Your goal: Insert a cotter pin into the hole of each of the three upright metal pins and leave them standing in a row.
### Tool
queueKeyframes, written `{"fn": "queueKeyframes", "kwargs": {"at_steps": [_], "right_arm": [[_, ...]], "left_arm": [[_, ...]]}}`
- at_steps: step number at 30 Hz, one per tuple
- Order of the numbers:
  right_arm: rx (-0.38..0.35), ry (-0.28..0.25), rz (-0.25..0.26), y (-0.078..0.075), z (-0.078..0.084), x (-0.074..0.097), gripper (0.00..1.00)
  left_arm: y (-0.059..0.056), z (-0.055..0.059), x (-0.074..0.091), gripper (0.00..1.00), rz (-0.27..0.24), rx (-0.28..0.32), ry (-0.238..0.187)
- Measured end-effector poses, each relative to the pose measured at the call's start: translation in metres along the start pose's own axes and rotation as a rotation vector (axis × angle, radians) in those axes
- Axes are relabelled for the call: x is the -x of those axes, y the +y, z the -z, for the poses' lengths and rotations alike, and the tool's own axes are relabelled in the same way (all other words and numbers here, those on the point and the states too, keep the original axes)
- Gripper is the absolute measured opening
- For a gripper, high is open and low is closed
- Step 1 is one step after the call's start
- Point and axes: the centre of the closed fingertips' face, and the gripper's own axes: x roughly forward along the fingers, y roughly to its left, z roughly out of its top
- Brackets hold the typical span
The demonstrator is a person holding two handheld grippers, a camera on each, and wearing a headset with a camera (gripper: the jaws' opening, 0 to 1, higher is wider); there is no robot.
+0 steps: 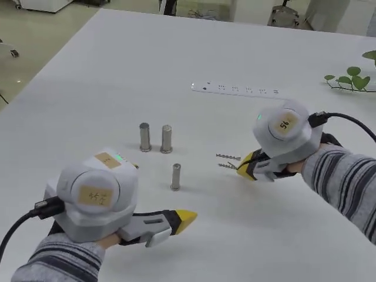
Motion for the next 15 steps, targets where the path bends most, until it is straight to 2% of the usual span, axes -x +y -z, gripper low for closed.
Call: {"fn": "queueKeyframes", "kwargs": {"at_steps": [11,15], "right_arm": [[0.108,-0.098,0.009,0.032,-0.011,0.011,0.0],[0.129,-0.137,0.017,0.043,-0.015,0.015,0.0]], "left_arm": [[-0.011,-0.007,-0.004,0.66,0.048,0.029,-0.041],[-0.016,-0.012,-0.003,0.6,0.053,0.006,-0.056]]}}
